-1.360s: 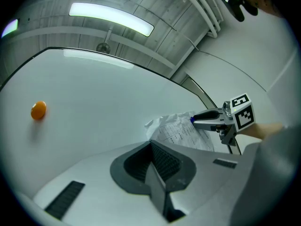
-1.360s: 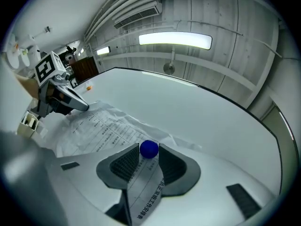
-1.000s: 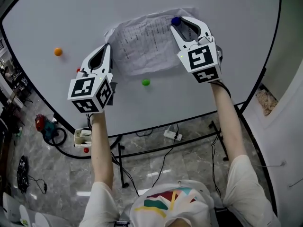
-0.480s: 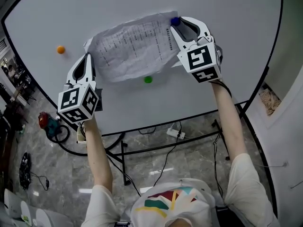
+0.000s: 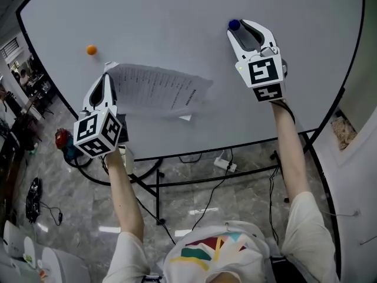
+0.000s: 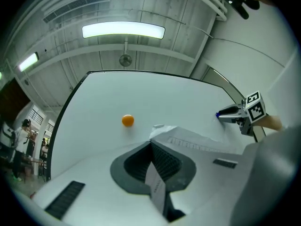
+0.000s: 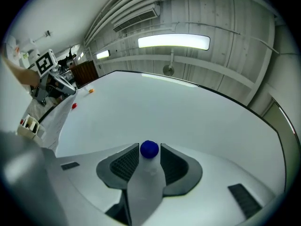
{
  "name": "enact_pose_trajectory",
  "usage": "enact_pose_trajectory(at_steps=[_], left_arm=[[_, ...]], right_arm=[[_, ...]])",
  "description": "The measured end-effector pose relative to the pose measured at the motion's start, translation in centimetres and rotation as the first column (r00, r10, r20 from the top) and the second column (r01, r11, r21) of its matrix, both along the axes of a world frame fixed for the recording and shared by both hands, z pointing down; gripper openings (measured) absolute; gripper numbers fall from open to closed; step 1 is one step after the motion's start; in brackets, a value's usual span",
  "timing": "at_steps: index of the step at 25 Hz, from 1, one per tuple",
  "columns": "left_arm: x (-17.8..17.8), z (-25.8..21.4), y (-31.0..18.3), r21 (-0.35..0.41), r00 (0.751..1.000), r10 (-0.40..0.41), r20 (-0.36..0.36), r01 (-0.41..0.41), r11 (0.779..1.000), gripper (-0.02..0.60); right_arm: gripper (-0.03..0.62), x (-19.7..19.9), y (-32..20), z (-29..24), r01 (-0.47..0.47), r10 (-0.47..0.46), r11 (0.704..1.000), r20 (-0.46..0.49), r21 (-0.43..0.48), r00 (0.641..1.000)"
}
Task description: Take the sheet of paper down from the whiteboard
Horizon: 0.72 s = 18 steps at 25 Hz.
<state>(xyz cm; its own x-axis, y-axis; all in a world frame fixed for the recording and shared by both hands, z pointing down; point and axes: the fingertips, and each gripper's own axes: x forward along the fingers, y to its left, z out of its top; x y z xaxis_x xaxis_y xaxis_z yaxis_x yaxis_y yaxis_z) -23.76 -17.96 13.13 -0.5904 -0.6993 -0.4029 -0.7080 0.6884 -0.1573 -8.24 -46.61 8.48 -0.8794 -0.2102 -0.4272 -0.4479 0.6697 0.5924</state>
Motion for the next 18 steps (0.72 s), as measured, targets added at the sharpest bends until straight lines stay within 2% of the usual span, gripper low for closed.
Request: enact_pose_trajectory(at_steps=[3, 7, 10, 12, 15, 18], left_arm=[[1.0, 0.3, -0.6, -0.008, 1.0, 0.005, 0.002, -0.005, 1.0, 0.044], [2.3, -0.4, -0.2, -0.012, 0.998, 0.055, 0.0, -0.055, 0.998, 0.044], [5.1, 2.2, -2.2, -0.057, 0.997, 0.079, -0.008, -0.079, 0.995, 0.044], [7.5, 5.6, -4.4, -0.096, 0.996, 0.087, -0.028, -0.09, 0.991, 0.044], [9.4, 9.8, -6.9, -0.134, 0.991, 0.106, -0.078, -0.116, 0.984, 0.044], [10.3, 13.5, -8.2, -0.164, 0.985, 0.111, -0.13, -0.131, 0.978, 0.044]], right_arm=[[0.133, 0.9, -0.4, 0.2, 0.037, -0.035, 0.998, 0.044, -0.046, 0.998], [0.133, 1.2, 2.6, -0.3, 0.071, -0.064, 0.994, 0.085, -0.087, 0.994], [0.133, 3.2, 3.4, 3.1, 0.078, -0.063, 0.984, 0.098, -0.157, 0.993], [0.133, 5.5, 2.7, 7.1, 0.086, -0.065, 0.97, 0.099, -0.228, 0.993], [0.133, 7.1, 2.5, 12.1, 0.122, -0.099, 0.933, 0.084, -0.339, 0.992], [0.133, 8.1, 2.8, 16.5, 0.089, -0.081, 0.896, 0.037, -0.435, 0.996]])
